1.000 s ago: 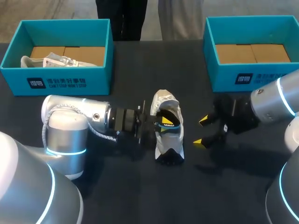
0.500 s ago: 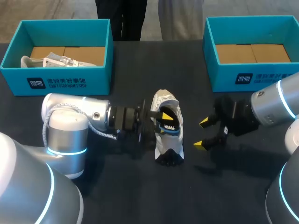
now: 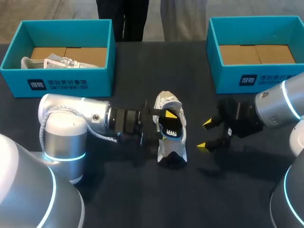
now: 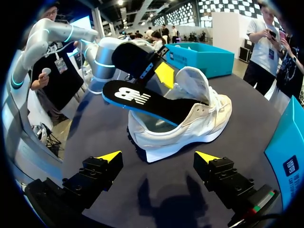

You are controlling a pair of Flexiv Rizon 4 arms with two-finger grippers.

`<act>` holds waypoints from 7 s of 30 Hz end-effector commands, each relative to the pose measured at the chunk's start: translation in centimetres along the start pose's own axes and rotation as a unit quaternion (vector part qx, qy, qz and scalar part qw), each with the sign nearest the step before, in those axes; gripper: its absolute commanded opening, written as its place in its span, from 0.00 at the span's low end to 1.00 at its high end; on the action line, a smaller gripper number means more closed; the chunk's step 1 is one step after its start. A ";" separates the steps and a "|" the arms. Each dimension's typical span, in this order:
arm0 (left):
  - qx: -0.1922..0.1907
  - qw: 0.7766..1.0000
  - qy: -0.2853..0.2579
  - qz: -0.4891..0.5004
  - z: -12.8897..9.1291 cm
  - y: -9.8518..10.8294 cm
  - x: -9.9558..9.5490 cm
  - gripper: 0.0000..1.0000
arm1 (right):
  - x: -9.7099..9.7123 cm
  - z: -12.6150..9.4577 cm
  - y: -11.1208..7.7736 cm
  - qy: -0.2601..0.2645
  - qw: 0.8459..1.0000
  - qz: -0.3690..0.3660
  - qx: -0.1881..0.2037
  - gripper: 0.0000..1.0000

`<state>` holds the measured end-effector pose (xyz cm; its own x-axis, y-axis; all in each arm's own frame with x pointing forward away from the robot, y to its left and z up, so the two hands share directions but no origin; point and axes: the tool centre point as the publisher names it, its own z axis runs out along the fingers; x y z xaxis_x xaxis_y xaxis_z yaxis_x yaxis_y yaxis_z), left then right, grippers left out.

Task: Take the shoe out of the shoebox, open the shoe tongue, remove and reinsert the insole, then place the shoe into the shoebox

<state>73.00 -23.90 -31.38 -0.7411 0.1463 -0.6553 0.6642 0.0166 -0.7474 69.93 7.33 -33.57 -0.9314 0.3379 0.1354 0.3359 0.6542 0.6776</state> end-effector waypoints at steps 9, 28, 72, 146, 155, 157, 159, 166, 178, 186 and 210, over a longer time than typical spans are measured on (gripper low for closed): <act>-0.004 1.000 0.011 -0.016 0.1 1.4 1.0 0.00 | -0.1 -0.2 0.1 -0.004 1.000 -0.001 -0.001 1.00; -0.030 0.999 0.008 -0.017 -0.4 4.6 0.7 0.16 | 0.0 -0.6 0.0 -0.014 1.000 0.001 -0.001 1.00; 0.001 1.000 0.015 0.008 0.3 1.5 1.1 0.00 | 1.1 -0.3 2.5 -0.015 0.999 -0.030 0.005 1.00; -0.031 0.999 0.026 -0.005 0.3 2.0 0.5 0.35 | 1.3 -0.4 1.9 -0.019 1.000 -0.019 0.012 1.00; -0.025 1.000 0.007 0.016 -0.2 0.2 -0.2 0.72 | 1.5 -0.3 2.0 -0.018 1.000 -0.019 0.014 1.00; -0.023 1.000 0.006 0.020 -0.2 -0.1 -0.4 0.71 | 1.5 -0.4 2.1 -0.018 1.000 -0.020 0.014 1.00; -0.022 1.000 0.006 0.021 -0.2 -0.3 -0.5 0.69 | 1.6 -0.5 2.1 -0.019 1.000 -0.020 0.013 1.00; -0.018 0.999 0.005 0.032 -0.1 -0.9 -1.2 0.62 | 1.9 -0.5 1.9 -0.021 1.000 -0.016 0.013 1.00; -0.016 0.998 0.015 0.056 -0.9 -2.8 -1.9 0.84 | 2.3 -0.3 1.9 -0.021 1.000 -0.014 0.010 1.00; -0.021 0.996 0.073 0.056 -1.5 -3.0 -2.8 0.00 | 2.5 0.0 2.3 -0.018 1.000 -0.020 0.012 1.00; -0.040 0.945 0.314 0.086 -3.2 -4.2 -4.0 0.00 | 3.7 0.7 2.5 -0.026 1.000 -0.016 0.006 1.00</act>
<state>73.34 -21.45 -25.64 -0.4781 0.6268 -0.6152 0.7935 0.0080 -0.6085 67.56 10.33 -31.67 -0.9353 0.3447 0.0801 0.3061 0.6746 0.6717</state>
